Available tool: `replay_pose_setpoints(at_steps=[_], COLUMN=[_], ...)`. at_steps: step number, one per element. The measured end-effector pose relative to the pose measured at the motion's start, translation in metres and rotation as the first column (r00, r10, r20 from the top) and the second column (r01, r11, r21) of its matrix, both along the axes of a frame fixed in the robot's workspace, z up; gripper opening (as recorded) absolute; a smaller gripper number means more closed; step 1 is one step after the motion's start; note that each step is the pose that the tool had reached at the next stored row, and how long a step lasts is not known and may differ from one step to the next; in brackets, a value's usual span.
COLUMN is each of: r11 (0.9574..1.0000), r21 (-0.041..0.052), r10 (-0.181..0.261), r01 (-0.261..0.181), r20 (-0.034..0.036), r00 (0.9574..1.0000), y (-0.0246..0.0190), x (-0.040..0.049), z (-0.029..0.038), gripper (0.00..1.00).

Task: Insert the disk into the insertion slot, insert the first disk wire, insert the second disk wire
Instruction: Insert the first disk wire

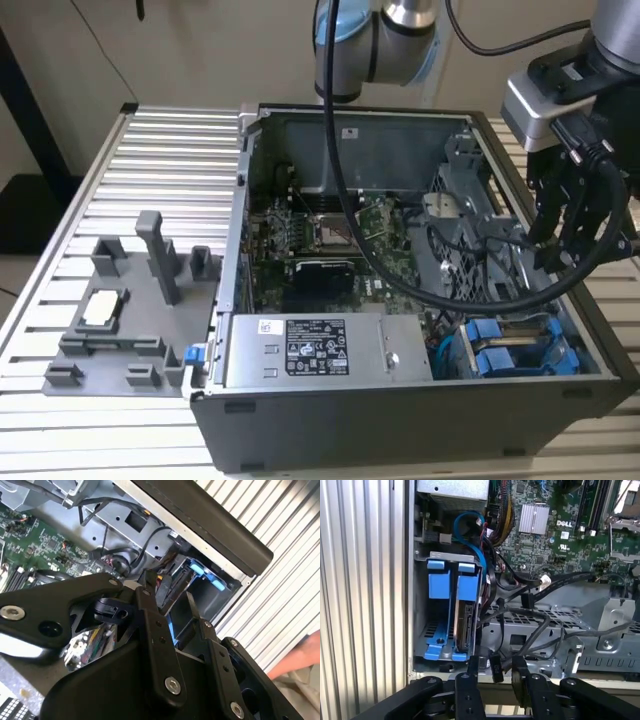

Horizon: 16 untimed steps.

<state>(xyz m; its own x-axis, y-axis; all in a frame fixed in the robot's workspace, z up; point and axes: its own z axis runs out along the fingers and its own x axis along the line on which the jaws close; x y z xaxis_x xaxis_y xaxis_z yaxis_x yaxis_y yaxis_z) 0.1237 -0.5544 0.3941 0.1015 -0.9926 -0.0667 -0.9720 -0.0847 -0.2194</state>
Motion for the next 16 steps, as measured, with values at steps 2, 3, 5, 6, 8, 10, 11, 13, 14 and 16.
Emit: replay_pose_setpoints(at_steps=[2, 3, 5, 6, 8, 10, 11, 13, 14, 16], r11=[1.0000, 1.0000, 1.0000, 1.0000, 1.0000, 0.9999, 0.9998, 0.9994, 0.9991, 0.9982], r21=[-0.0003, -0.0003, -0.0004, -0.0007, -0.0030, -0.0110, -0.0176, -0.0336, -0.0420, -0.0603], r10=[0.001, 0.001, 0.002, 0.002, 0.003, 0.003, 0.003, 0.003, 0.003, 0.003], r01=[-0.001, -0.001, -0.002, -0.002, -0.003, -0.003, -0.003, -0.003, -0.003, -0.003], r20=[0.0003, 0.0004, 0.0004, 0.0004, 0.0003, 0.0003, -0.0001, -0.0024, -0.0044, -0.0101], r00=[1.0000, 1.0000, 1.0000, 1.0000, 1.0000, 1.0000, 1.0000, 1.0000, 1.0000, 0.9999], y=[0.0000, 0.0001, 0.0001, 0.0000, 0.0000, 0.0001, 0.0001, 0.0000, 0.0001, 0.0000], x=[0.0000, 0.0000, 0.0000, 0.0000, 0.0000, 0.0000, 0.0000, 0.0003, 0.0007, 0.0017], z=[-0.0003, -0.0005, -0.0010, -0.0012, -0.0016, -0.0015, -0.0017, -0.0020, -0.0022, -0.0023], gripper=[0.32, 0.32, 0.25, 0.25, 0.25, 0.25, 0.23, 0.19, 0.19, 0.19])
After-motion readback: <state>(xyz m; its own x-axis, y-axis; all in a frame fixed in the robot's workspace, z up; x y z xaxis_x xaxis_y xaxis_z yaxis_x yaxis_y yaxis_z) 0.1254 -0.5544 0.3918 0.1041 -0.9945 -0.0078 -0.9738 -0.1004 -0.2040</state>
